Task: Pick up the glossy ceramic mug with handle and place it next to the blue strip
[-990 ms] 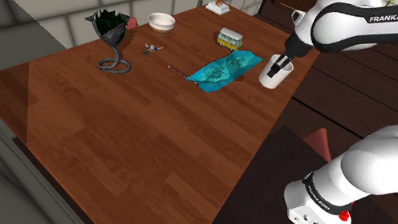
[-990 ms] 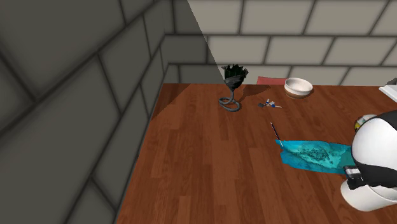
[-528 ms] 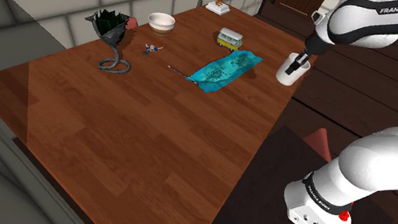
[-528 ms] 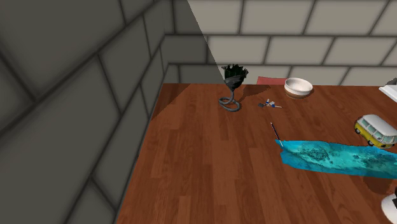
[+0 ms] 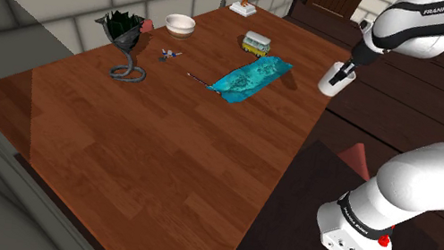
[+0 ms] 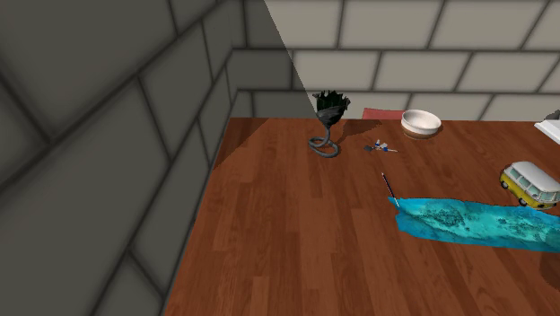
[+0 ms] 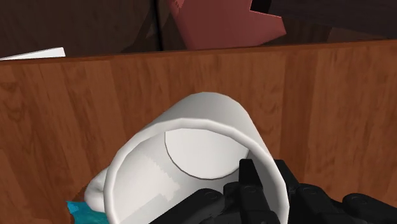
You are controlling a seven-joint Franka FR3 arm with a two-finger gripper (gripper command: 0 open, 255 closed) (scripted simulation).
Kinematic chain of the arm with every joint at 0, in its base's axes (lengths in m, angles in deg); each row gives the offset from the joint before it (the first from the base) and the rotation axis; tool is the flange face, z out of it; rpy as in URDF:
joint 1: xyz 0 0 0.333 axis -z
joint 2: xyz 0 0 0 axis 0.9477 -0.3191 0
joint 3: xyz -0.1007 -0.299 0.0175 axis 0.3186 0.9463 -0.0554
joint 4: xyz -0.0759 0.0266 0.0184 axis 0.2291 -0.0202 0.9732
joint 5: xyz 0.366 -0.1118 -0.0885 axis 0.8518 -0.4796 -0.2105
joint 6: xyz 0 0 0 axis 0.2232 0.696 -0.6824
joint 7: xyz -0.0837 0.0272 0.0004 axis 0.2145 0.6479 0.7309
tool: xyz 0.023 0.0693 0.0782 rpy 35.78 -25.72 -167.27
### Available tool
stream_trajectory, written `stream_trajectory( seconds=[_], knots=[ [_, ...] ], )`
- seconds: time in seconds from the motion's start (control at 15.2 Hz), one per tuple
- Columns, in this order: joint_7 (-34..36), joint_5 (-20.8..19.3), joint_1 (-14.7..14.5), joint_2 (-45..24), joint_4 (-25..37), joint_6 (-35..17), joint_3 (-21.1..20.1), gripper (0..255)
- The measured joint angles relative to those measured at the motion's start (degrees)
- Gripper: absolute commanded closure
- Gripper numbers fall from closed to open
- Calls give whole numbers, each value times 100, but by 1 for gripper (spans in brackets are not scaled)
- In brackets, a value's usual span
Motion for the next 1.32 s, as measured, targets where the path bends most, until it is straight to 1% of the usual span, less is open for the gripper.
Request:
stream_trajectory(
  seconds=[0.73,1.06,1.32],
  knots=[
    [-232,152,-152,-669,-412,-1069,267,255],
    [-407,345,-311,-1075,-535,-1587,424,255],
    [-619,596,-496,-1429,-619,-2010,583,255]
  ],
)
